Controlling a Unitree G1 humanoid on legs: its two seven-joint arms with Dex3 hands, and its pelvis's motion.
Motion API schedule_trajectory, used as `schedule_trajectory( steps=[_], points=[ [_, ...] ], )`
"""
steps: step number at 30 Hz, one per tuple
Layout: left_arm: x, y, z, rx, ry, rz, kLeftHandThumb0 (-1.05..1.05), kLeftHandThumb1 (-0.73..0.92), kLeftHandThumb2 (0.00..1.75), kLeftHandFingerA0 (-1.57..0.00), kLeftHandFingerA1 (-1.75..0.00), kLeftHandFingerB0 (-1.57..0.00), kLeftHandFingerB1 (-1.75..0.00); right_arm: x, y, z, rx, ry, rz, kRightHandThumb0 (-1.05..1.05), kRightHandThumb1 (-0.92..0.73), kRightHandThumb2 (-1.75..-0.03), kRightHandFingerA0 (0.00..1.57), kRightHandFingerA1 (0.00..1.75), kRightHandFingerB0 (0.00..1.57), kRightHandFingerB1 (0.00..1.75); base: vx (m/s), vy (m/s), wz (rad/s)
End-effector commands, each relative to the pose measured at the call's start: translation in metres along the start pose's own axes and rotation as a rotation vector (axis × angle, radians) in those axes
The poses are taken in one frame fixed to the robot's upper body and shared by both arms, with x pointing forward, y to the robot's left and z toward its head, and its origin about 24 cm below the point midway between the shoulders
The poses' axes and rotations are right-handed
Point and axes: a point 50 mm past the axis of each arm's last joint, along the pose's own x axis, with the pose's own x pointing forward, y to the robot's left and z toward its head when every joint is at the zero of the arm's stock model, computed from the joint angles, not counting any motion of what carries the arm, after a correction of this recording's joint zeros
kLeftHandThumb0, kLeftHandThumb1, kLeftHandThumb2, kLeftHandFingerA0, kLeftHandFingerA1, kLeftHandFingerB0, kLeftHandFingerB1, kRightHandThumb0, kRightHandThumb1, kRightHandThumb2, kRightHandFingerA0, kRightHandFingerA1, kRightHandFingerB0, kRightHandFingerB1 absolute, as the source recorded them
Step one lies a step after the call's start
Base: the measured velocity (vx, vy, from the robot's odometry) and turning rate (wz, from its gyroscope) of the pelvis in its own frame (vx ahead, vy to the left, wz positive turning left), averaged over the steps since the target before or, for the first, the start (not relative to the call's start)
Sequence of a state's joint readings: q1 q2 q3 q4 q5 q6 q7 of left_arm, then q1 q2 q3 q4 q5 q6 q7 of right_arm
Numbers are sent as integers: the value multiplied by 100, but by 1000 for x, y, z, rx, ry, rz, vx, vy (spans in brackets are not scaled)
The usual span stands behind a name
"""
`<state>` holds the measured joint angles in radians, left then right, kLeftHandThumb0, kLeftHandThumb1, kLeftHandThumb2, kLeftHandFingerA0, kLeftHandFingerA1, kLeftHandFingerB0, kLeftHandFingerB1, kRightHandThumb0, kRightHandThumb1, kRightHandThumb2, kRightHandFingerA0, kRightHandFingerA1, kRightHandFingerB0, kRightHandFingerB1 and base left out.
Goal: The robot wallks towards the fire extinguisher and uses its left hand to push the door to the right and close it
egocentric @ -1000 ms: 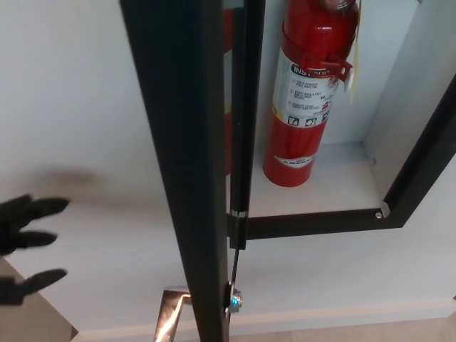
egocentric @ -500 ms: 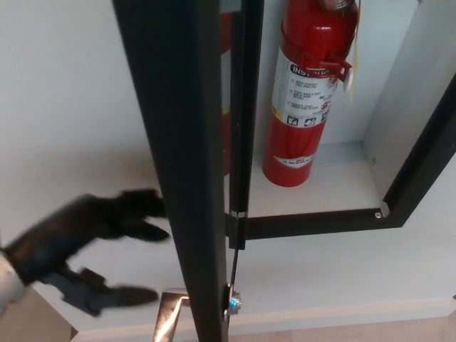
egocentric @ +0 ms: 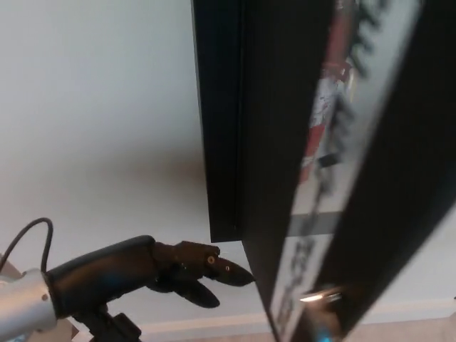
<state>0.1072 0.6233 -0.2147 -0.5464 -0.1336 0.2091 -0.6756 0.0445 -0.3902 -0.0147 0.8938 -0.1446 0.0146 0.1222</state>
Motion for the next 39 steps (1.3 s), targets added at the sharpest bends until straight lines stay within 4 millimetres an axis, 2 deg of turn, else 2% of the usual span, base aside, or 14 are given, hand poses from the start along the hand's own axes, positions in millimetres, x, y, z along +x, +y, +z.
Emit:
schedule_trajectory(
  steps=[1,3,11,18,20,21,23,29,30,32,33,34,37,39],
  points=[
    [7,8,14,-32,-18,-48,-60,49,57,-37,-39,-34,-32,0,-6,1,-19,-27,-20,-63,-37,-76,32,58,27,46,0,0,0],
    [12,14,23,-38,-61,-48,-63,38,77,-31,-50,-28,-43,-1,-4,-1,-15,-24,-15,-63,-37,-75,31,57,27,46,0,0,0],
    [31,41,53,5,-157,36,-54,53,57,-37,-40,-35,-32,-1,-1,-2,-13,-28,-12,-60,-36,-75,33,61,27,49,0,0,0],
    [84,81,88,-112,-269,170,-50,51,55,-30,-50,-33,-36,-1,3,3,-21,-67,-5,-58,-46,-55,34,55,33,39,0,0,0],
    [101,80,97,-180,-302,161,-51,51,55,-29,-52,-31,-37,-1,5,5,-21,-80,0,-65,-35,-76,32,59,28,47,0,0,0],
    [108,79,100,-203,-314,155,-54,42,76,-27,-56,-27,-48,-1,7,5,-13,-87,3,-61,-44,-55,35,57,35,39,0,0,0],
    [119,73,104,-228,-324,155,-53,53,56,-29,-52,-31,-38,-1,8,6,-15,-99,7,-60,-44,-55,36,59,35,40,0,0,0],
    [144,53,114,-348,-380,182,-60,53,56,-29,-56,-30,-38,-2,10,7,-28,-107,24,-60,-45,-55,33,56,34,39,0,0,0],
    [152,48,117,-391,-399,205,-64,44,81,-23,-56,-21,-46,-2,12,7,-38,-108,24,-63,-45,-55,35,59,36,40,0,0,0],
    [160,44,120,-421,-400,229,-64,44,81,-23,-56,-21,-46,-2,14,6,-63,-113,18,-63,-45,-55,35,59,36,40,0,0,0],
    [162,45,120,-429,-412,234,-61,59,57,-24,-51,-25,-35,-2,15,8,-72,-120,15,-60,-45,-55,36,60,37,41,0,0,0],
    [166,45,121,-442,-411,252,-63,58,58,-21,-49,-24,-34,-2,17,9,-78,-125,17,-60,-36,-76,35,63,33,50,0,0,0],
    [176,49,122,-469,-391,299,-64,58,58,-19,-48,-26,-33,-3,20,12,-77,-141,20,-57,-36,-75,35,62,33,49,0,0,0],
    [177,55,121,-473,-376,322,-68,45,82,-11,-51,-17,-44,-4,22,14,-58,-155,30,-57,-36,-75,35,63,32,48,0,0,0]
  ],
)
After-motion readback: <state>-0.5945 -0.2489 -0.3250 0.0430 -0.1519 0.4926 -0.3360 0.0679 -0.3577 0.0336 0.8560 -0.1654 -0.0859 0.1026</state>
